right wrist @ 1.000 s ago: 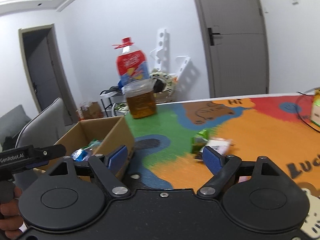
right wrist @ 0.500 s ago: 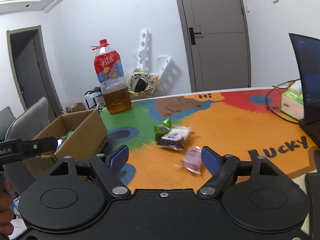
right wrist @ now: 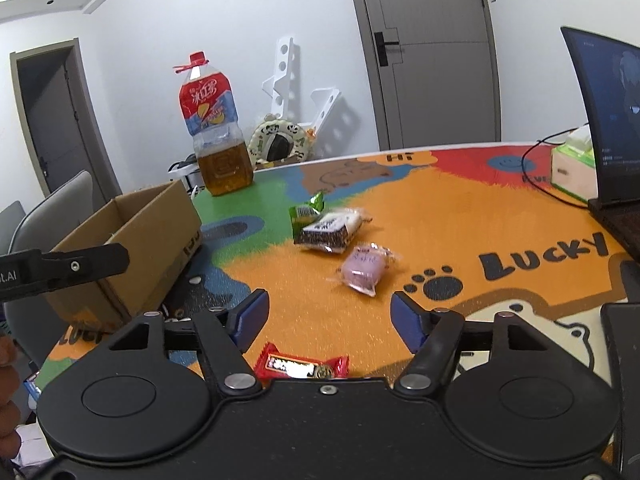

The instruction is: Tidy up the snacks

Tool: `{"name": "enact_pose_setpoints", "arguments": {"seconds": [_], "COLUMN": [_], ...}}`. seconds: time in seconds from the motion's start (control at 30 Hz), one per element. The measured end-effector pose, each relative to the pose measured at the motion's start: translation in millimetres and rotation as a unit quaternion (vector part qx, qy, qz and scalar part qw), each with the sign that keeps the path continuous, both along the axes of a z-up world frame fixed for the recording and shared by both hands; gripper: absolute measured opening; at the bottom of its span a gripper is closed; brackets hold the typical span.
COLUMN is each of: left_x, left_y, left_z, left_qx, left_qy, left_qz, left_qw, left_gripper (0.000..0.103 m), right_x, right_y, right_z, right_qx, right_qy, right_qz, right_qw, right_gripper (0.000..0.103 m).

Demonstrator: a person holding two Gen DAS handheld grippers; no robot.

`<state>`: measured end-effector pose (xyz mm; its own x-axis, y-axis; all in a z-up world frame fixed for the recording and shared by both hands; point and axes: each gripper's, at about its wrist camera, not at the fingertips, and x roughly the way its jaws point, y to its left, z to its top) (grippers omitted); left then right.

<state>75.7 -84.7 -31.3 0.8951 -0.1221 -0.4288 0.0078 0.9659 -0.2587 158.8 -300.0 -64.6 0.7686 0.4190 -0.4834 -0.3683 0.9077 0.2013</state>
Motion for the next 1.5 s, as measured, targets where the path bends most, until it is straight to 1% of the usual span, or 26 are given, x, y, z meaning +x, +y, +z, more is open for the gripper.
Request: {"name": "enact_pose_setpoints", "arguments": {"seconds": [0.27,0.4,0.53,0.7,1.07,1.17,1.27,1.33,1.37,1.4,1.43,1.5], "left_x": [15,22,29,35,44,40,38,37,37,37,38,40], "left_y": [-24,-40,-52,-69,-91,-100,-105,-107,-106,-104,-101,-96], "left_z": [-18,-27,-37,-50,-70,-74,-76,-77,-77,-77,-76,-75], "left_qx": [0.005,0.013,0.009,0.014,0.026,0.045,0.063,0.073,0.075,0.07,0.063,0.054], "left_qy": [0.027,0.04,0.053,0.069,0.084,0.074,0.065,0.06,0.058,0.057,0.056,0.058], "left_qz": [-0.033,-0.048,-0.057,-0.067,-0.064,-0.052,-0.035,-0.029,-0.028,-0.027,-0.028,-0.029], "left_qw": [0.9991,0.998,0.9969,0.9952,0.9941,0.9949,0.9953,0.9951,0.9951,0.9956,0.996,0.9964], "left_gripper": [0.072,0.073,0.074,0.075,0.075,0.075,0.069,0.051,0.049,0.043,0.041,0.039], "right_x": [2,4,4,6,9,10,11,13,13,14,15,18], "right_y": [-18,-31,-41,-53,-67,-68,-67,-65,-63,-62,-60,-55], "right_z": [-7,-13,-19,-25,-34,-37,-40,-41,-41,-42,-42,-42], "right_qx": [0.005,0.008,0.009,0.015,0.028,0.029,0.03,0.031,0.031,0.031,0.032,0.032], "right_qy": [0.005,0.013,0.019,0.025,0.031,0.035,0.039,0.04,0.041,0.041,0.041,0.043], "right_qz": [-0.021,-0.036,-0.046,-0.057,-0.065,-0.066,-0.064,-0.061,-0.06,-0.058,-0.056,-0.053], "right_qw": [1.0,0.999,0.999,0.998,0.997,0.997,0.997,0.997,0.997,0.997,0.997,0.997], "right_gripper": [0.065,0.064,0.063,0.063,0.063,0.063,0.063,0.063,0.063,0.063,0.063,0.063]}}
